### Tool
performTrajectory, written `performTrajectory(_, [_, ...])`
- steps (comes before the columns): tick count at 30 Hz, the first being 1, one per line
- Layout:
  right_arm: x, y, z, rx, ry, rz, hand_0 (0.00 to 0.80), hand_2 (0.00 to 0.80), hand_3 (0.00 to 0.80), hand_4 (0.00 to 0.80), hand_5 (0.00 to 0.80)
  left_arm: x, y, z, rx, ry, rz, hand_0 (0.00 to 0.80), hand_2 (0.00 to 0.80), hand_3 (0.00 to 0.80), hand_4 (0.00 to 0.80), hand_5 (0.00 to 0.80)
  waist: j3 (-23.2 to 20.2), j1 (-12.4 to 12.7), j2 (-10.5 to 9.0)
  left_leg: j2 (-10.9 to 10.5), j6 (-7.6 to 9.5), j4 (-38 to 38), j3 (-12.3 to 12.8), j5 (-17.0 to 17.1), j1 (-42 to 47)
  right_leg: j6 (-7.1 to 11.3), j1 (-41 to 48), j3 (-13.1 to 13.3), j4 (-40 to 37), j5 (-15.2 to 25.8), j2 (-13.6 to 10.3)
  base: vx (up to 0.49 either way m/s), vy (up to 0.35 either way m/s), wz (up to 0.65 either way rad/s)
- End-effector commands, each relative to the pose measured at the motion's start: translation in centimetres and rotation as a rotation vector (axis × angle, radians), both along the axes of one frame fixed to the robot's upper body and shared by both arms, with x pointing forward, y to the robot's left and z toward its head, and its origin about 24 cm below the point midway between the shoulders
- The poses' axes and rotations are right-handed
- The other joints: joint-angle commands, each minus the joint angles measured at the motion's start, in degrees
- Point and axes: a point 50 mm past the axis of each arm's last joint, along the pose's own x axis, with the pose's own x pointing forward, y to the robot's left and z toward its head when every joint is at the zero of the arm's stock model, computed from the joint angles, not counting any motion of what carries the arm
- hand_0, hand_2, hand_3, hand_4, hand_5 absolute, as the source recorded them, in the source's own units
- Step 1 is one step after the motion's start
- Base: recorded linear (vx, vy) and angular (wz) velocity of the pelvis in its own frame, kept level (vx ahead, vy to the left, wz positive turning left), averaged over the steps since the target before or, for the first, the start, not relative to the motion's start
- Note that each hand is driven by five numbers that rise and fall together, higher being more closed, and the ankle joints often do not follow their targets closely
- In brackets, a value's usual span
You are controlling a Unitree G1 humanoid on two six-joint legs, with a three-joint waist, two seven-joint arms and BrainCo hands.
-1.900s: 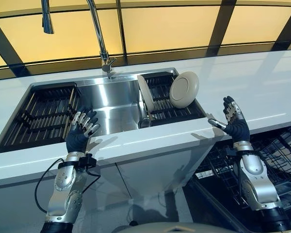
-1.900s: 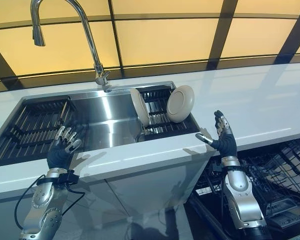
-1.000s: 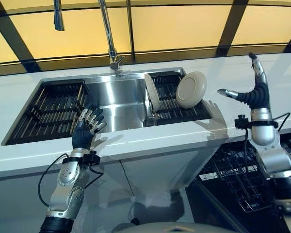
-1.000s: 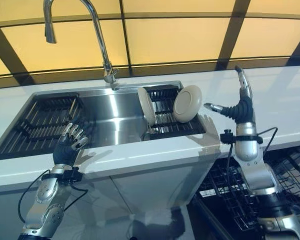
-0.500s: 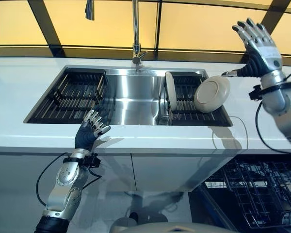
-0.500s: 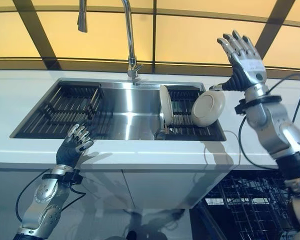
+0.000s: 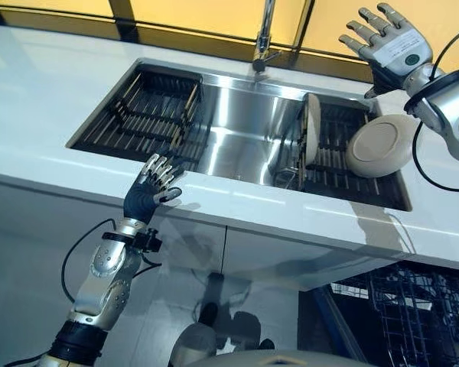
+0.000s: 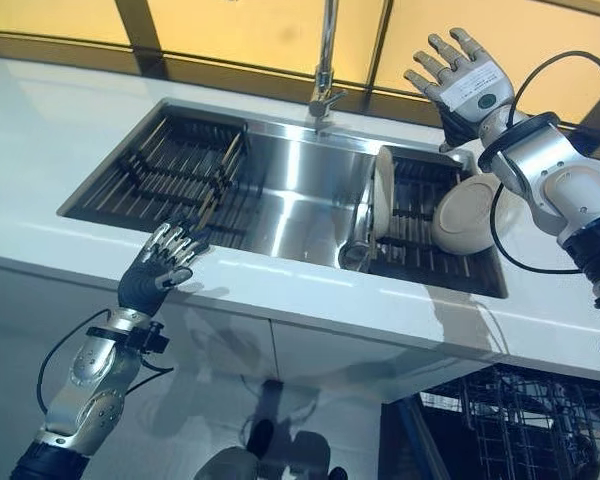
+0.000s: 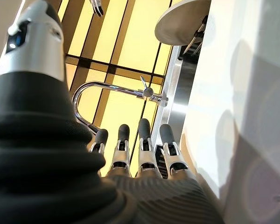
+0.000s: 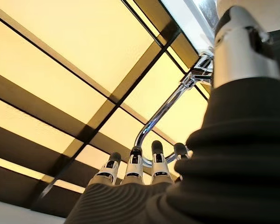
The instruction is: Take plates into dishwasher
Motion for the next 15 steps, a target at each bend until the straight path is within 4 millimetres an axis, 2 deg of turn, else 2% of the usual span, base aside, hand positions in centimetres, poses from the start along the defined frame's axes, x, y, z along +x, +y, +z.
performTrajectory(1, [-1.4,-1.6,6.4,-0.052,-0.196,-0.118,0.0,0.0,0.0,0.0,0.0,-0.2,0.6,0.0,0.025,0.008,-0.004,0.0,0.0,0.0,0.0,0.0,1.5,1.3,-1.43,-2.7,4.69,-0.6,1.3,-3.5,1.1,-2.18,-1.2,-1.2,0.5,-0.3,2.4,-0.003,-0.006,0.07])
performTrajectory(9, [-1.0,-0.8,7.1,-0.134,-0.179,-0.155,0.0,0.0,0.0,0.0,0.0,0.0,0.5,0.3,0.013,-0.012,-0.022,0.0,0.0,0.0,0.0,0.0,2.5,1.9,-1.77,-2.7,4.36,-0.6,0.4,-3.2,0.1,-2.68,-1.8,-2.1,0.5,-0.6,2.6,-0.011,-0.001,0.06])
performTrajectory(15, [-0.6,-0.5,5.6,-0.205,-0.071,-0.162,0.0,0.0,0.0,0.0,0.0,-0.3,0.7,0.1,0.019,-0.011,-0.019,0.0,0.0,0.0,0.0,0.0,2.4,2.1,-2.25,-2.7,4.14,-0.6,0.2,-3.2,0.4,-2.83,-1.4,-2.6,0.5,-0.7,2.6,0.029,-0.007,0.05])
